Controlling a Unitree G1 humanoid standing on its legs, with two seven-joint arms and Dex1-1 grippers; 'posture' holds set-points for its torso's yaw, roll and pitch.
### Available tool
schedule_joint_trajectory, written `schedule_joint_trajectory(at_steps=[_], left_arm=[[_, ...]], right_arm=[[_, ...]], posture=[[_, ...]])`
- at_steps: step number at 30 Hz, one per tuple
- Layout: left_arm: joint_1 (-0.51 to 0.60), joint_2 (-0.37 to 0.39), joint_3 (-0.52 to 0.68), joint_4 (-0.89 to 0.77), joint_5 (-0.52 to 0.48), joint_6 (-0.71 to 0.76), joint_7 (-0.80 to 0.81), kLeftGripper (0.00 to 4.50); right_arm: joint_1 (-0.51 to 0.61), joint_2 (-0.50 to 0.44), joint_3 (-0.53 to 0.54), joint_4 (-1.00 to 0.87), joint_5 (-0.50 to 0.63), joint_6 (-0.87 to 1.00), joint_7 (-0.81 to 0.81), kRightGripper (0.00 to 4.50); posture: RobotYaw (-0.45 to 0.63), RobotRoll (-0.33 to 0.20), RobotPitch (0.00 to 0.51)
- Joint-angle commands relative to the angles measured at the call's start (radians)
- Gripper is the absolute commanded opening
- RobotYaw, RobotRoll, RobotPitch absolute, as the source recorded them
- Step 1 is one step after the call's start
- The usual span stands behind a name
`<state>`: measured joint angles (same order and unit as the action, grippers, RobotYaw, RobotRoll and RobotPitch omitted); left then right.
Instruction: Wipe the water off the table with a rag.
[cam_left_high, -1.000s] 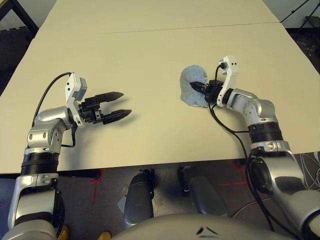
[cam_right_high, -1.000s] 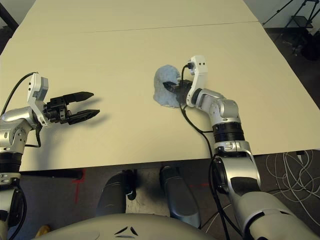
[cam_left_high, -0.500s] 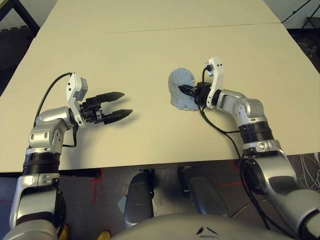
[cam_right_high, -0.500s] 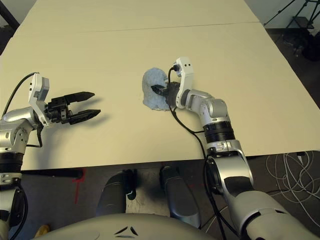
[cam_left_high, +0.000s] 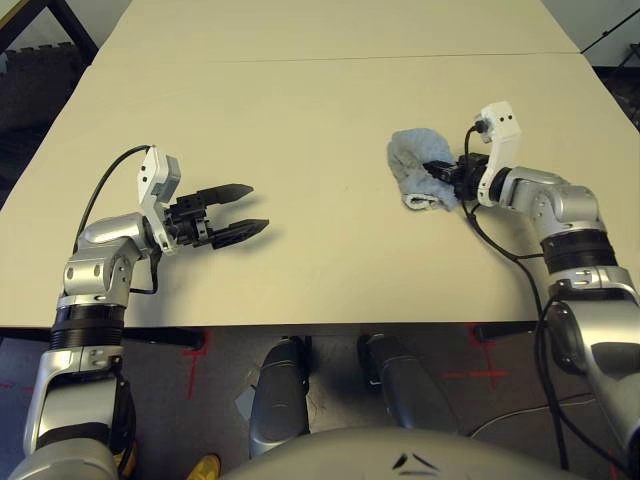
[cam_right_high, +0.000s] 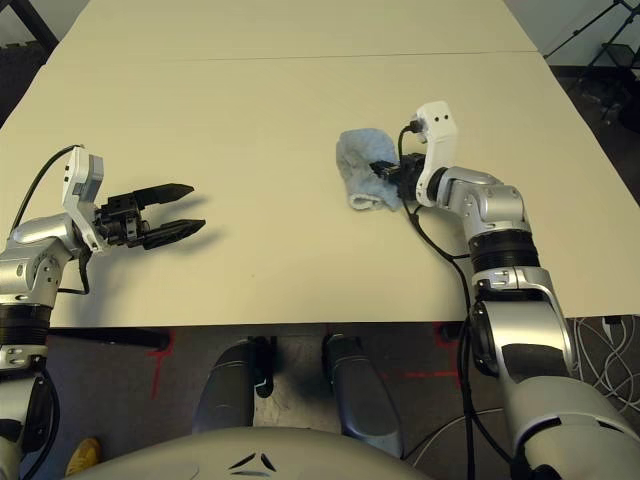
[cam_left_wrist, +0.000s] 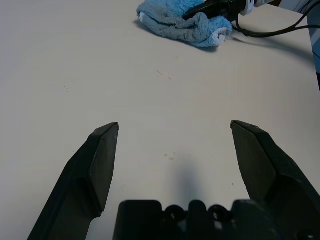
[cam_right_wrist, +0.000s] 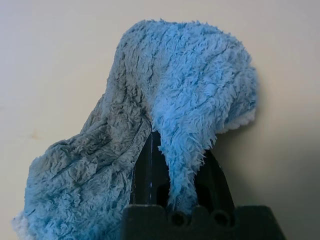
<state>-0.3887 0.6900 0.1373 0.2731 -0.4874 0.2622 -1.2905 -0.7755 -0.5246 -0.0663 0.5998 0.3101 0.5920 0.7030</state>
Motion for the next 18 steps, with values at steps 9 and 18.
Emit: schedule_joint_trajectory(at_steps=[9, 18], left_arm=[[-0.036, -0.006, -0.022, 0.046, 0.024, -0.019, -0.016, 4.50], [-0.056, -0.017, -0.030, 0.079, 0.033, -0.036, -0.024, 4.50]], right_arm=[[-0.021, -0.057, -0.101, -0.122, 0.101, 0.138, 0.070, 0.12], [-0.060, -0.231, -0.098, -0.187, 0.123, 0.242, 0.155, 0.12]], posture=[[-0.16, 0.000, 0.189], [-0.18, 0.000, 0.175]])
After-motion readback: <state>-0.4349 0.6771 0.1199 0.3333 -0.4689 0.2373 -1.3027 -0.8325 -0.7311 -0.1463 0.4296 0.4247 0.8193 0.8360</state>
